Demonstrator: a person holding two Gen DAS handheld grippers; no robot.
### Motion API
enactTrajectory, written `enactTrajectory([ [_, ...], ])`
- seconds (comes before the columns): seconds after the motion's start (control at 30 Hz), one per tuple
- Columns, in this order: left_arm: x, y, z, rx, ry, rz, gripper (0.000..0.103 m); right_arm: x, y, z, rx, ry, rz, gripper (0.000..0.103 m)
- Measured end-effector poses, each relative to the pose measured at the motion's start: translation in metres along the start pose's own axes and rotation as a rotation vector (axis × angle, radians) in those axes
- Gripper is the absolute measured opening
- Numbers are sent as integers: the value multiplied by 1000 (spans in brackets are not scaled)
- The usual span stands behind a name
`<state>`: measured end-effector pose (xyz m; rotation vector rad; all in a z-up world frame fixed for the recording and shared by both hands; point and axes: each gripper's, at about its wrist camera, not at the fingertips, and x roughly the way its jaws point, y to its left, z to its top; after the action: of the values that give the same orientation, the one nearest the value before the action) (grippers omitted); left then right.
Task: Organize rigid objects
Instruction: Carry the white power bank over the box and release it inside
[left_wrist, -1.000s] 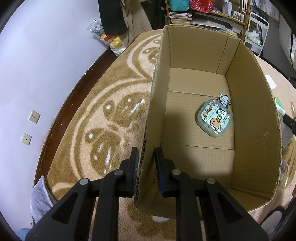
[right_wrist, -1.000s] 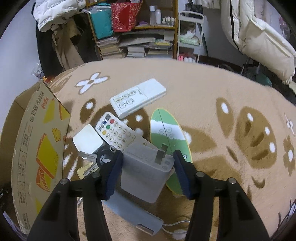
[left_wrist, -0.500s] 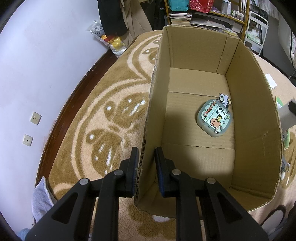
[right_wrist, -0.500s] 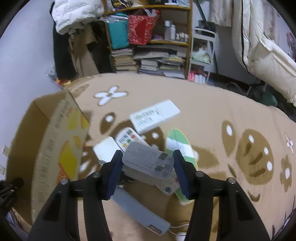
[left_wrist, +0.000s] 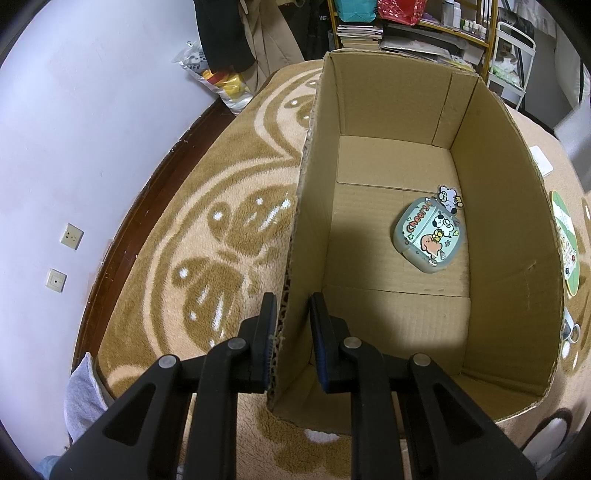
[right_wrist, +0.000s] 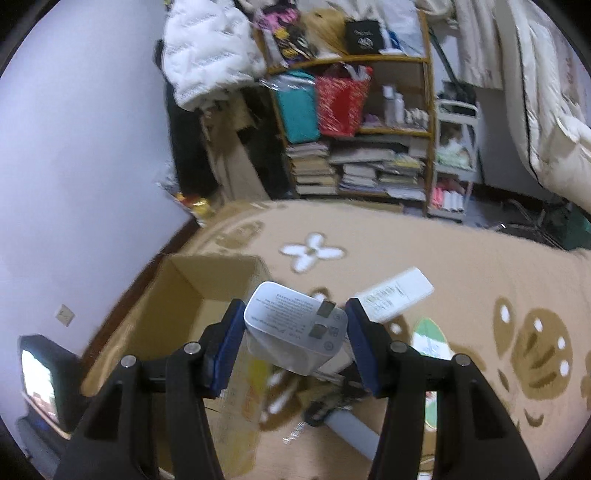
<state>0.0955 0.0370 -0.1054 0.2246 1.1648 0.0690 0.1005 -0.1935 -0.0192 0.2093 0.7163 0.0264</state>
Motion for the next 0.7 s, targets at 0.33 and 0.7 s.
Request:
enactTrajectory([
  [0.33, 0, 0, 0, 0, -1, 0, 18, 2, 38, -2, -39, 3, 141, 58],
  [0.7, 1, -1, -1, 2, -1, 1, 18, 20, 58, -31, -64, 83, 205, 58],
])
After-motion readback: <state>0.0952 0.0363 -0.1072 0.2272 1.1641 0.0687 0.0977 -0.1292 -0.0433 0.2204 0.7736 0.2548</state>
